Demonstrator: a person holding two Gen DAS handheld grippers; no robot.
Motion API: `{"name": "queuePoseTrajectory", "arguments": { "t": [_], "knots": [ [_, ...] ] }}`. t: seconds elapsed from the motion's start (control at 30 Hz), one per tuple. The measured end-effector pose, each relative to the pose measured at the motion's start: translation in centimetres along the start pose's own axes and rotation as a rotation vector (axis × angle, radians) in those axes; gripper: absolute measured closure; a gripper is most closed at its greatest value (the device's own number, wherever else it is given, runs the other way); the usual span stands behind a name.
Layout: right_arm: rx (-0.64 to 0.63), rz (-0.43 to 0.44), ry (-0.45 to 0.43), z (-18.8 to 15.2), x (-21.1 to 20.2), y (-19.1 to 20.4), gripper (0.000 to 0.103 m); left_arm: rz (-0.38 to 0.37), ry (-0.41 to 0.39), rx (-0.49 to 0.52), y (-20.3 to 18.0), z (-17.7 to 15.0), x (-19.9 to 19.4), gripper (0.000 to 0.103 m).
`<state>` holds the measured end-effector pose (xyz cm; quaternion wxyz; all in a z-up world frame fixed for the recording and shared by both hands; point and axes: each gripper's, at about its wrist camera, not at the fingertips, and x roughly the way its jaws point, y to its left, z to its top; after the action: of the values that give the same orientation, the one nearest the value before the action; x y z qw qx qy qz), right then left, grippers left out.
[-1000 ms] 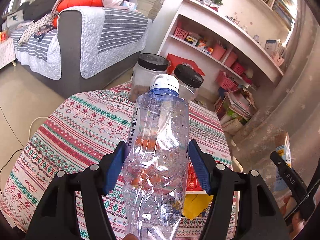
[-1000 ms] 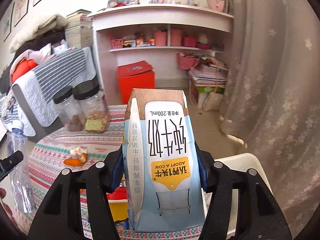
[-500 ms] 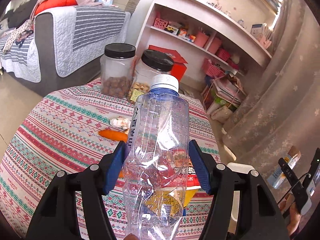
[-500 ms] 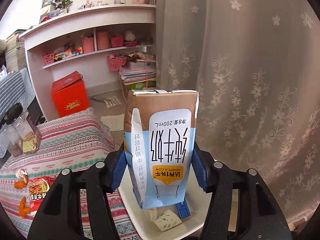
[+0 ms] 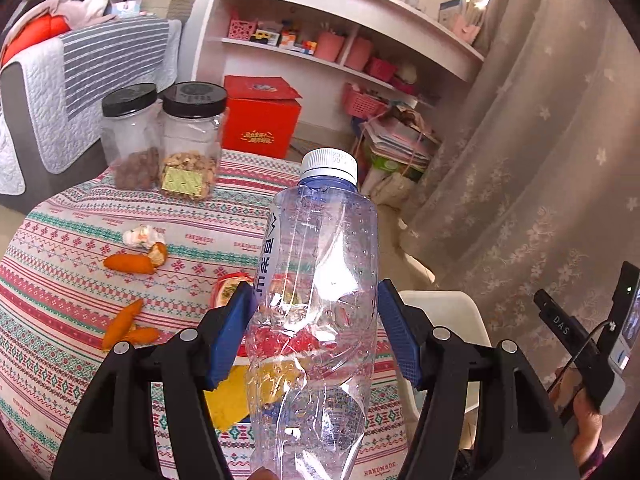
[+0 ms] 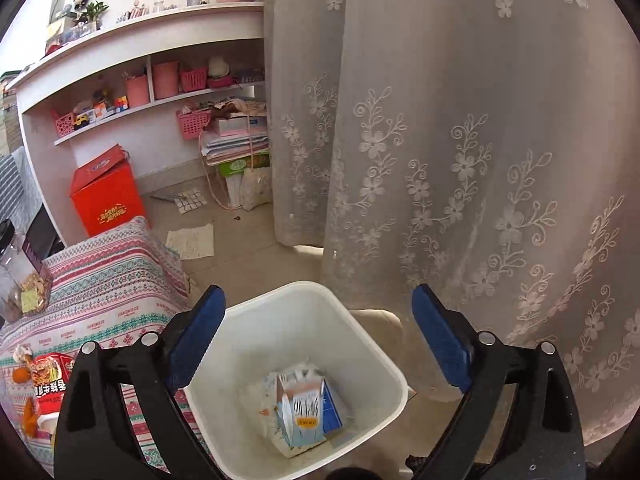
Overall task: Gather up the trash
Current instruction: 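Open the right gripper over the bin while the left gripper drops the bottle in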
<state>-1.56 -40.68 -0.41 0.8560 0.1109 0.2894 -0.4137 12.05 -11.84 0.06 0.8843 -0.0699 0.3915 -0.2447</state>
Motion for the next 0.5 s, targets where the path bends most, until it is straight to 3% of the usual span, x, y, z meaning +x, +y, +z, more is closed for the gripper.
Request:
{"name": "queuePoseTrajectory", "arguments": {
  "t": [0.23, 0.5],
  "knots": [
    [0.009, -0.044, -0.042, 0.6, -1.0, -3.4, 0.007, -0.078, 0.064, 0.029, -5.7, 0.0, 2.9, 0.040],
    [0.100, -0.035, 0.021, -0.1, -0.5, -5.2, 0.007, -0.144, 0.146, 0.094, -11.6, 0.6, 6.4, 0.040]
  ]
}}
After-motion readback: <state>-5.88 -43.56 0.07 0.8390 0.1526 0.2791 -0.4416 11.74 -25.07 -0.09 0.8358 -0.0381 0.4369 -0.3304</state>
